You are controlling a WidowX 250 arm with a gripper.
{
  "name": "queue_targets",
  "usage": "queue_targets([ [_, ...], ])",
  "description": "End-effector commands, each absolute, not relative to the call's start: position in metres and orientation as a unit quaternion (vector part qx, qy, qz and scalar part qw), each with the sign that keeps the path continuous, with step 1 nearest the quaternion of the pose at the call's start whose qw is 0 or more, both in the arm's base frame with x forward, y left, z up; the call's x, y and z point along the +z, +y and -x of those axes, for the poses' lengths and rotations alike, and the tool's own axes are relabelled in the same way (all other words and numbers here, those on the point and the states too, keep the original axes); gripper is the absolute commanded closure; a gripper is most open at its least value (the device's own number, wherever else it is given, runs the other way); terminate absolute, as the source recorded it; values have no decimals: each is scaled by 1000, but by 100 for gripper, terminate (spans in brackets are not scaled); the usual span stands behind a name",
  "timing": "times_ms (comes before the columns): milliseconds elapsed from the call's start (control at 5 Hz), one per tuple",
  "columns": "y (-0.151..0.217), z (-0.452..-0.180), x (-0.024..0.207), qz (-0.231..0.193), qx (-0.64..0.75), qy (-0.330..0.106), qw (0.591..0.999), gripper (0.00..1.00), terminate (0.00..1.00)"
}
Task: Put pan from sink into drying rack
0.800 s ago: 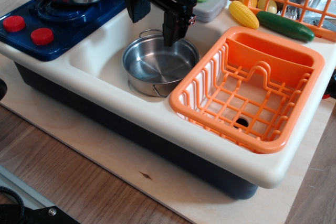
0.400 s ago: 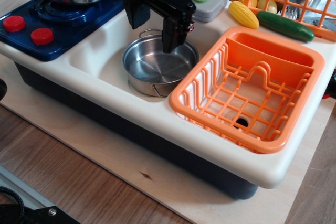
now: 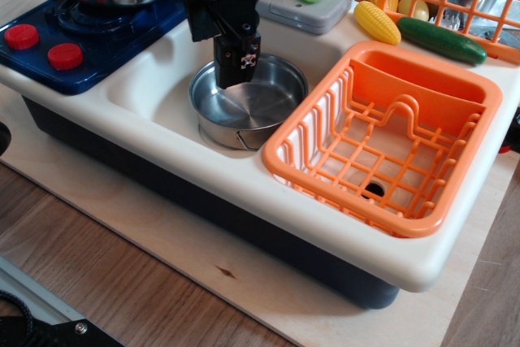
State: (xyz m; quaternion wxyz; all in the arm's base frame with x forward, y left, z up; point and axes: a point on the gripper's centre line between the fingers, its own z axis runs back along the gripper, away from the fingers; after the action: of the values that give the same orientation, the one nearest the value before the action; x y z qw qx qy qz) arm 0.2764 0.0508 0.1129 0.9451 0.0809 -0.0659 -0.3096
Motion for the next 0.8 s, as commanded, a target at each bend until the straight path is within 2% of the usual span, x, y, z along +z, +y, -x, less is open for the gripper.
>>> queue_targets([
  [0, 57, -279, 125, -91, -400, -94, 907, 0, 0],
  [200, 48, -271, 121, -92, -438, -92, 890, 0, 0],
  [400, 44, -262, 119, -67, -454, -93, 884, 0, 0],
  [600, 42, -256, 112, -61, -468, -99, 876, 0, 0],
])
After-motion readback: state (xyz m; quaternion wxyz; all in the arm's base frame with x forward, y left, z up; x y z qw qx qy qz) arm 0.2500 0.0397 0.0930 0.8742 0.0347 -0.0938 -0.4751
